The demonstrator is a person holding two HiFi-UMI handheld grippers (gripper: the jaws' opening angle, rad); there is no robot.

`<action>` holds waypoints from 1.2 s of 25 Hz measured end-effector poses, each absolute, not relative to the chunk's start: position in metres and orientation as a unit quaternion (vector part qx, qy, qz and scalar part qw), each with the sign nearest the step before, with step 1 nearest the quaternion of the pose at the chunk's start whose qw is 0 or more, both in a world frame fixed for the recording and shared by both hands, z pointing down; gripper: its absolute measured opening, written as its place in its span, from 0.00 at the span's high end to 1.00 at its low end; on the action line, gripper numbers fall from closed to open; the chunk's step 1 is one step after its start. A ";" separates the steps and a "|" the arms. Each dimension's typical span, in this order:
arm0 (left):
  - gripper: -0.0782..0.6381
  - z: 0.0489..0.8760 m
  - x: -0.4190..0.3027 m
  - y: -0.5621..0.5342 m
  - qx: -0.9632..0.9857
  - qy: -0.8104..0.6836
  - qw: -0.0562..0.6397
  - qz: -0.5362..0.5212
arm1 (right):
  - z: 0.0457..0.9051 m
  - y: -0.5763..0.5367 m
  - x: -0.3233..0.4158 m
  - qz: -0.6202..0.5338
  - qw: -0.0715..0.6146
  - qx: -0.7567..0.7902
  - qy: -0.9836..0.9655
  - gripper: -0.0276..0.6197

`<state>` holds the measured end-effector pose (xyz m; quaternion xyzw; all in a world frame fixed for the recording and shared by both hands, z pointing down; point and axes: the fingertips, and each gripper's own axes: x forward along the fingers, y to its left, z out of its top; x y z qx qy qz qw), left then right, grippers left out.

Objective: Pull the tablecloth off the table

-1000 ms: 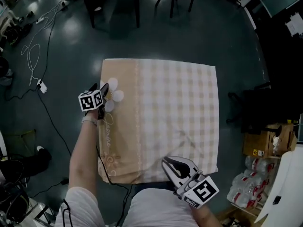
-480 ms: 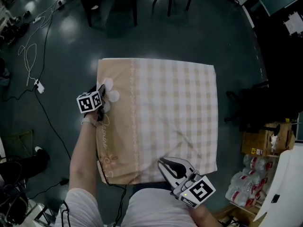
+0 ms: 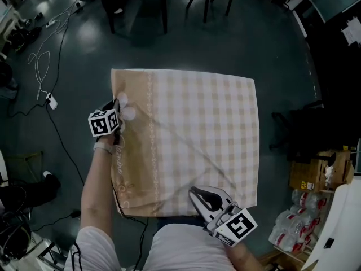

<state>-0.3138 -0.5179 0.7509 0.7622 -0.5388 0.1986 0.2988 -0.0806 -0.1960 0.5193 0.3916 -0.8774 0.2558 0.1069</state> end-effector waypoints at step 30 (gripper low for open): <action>0.88 0.567 -0.144 -0.389 0.833 -0.482 0.220 0.160 | 0.473 -0.177 0.036 0.208 0.013 0.431 -0.878 0.91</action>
